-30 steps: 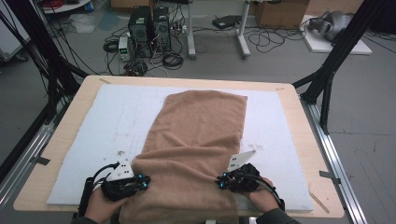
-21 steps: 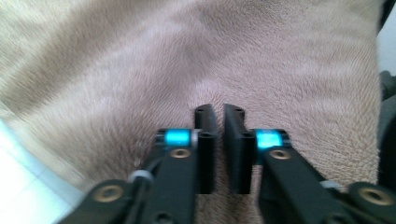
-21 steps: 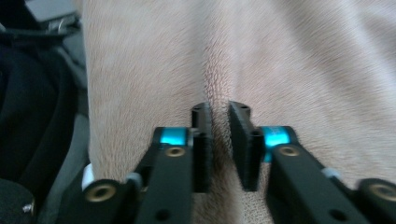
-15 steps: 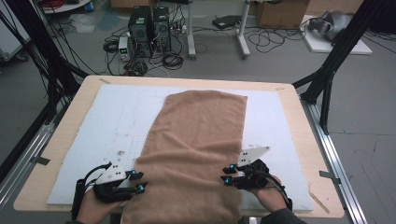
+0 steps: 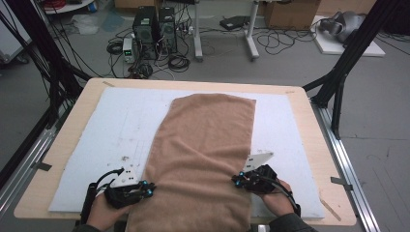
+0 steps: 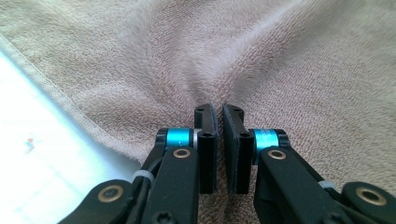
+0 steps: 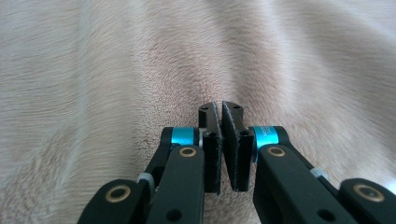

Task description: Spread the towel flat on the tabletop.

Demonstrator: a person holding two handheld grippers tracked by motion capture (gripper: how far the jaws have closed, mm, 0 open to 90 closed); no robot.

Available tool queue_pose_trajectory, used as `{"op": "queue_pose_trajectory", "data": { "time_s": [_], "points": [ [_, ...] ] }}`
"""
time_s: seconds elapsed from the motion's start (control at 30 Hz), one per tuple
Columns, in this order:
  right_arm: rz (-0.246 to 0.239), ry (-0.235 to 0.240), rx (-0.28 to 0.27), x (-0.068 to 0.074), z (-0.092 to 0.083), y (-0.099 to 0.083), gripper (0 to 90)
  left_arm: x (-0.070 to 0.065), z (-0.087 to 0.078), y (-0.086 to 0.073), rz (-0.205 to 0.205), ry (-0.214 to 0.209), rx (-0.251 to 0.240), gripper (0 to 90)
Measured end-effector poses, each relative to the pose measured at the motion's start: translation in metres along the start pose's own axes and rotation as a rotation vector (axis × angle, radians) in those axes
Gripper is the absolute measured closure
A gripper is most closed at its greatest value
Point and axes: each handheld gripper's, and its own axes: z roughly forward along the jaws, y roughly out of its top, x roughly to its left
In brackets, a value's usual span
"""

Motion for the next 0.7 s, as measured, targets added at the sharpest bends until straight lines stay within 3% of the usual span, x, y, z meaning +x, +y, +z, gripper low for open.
{"op": "queue_pose_trajectory", "data": {
  "time_s": [0.1, 0.2, 0.3, 0.37, 0.4, 0.43, 0.47, 0.53, 0.7],
  "points": [
    [0.026, -0.011, -0.037, -0.005, -0.009, -0.005, 84.6, -0.003, -0.003, 0.005, 0.011, -0.026, -0.031, 82.8],
    [0.024, 0.000, -0.078, -0.004, -0.016, -0.004, 77.6, 0.004, -0.006, 0.010, 0.005, 0.014, -0.034, 68.7],
    [0.026, 0.015, -0.053, 0.000, -0.013, -0.003, 70.2, 0.014, 0.002, 0.010, -0.013, 0.033, -0.002, 57.3],
    [0.016, 0.026, -0.030, 0.005, -0.006, -0.003, 68.9, 0.017, 0.008, 0.007, -0.011, 0.014, 0.026, 61.2],
    [0.013, 0.036, -0.015, 0.006, -0.002, -0.004, 69.1, 0.015, 0.008, 0.005, -0.003, 0.020, 0.011, 65.5],
    [0.011, 0.050, -0.003, 0.008, 0.003, -0.006, 71.8, 0.014, 0.007, 0.005, -0.007, 0.014, 0.007, 76.8],
    [0.010, 0.050, -0.006, 0.010, 0.007, -0.007, 75.0, 0.013, 0.007, 0.004, -0.002, 0.023, 0.008, 80.7],
    [0.013, 0.065, -0.013, 0.012, 0.007, -0.008, 82.2, 0.010, 0.005, 0.004, 0.009, 0.031, 0.010, 83.5],
    [-0.027, 0.113, 0.006, 0.023, 0.003, -0.004, 84.0, 0.001, -0.009, -0.005, 0.012, 0.013, 0.016, 84.3]
  ]
}}
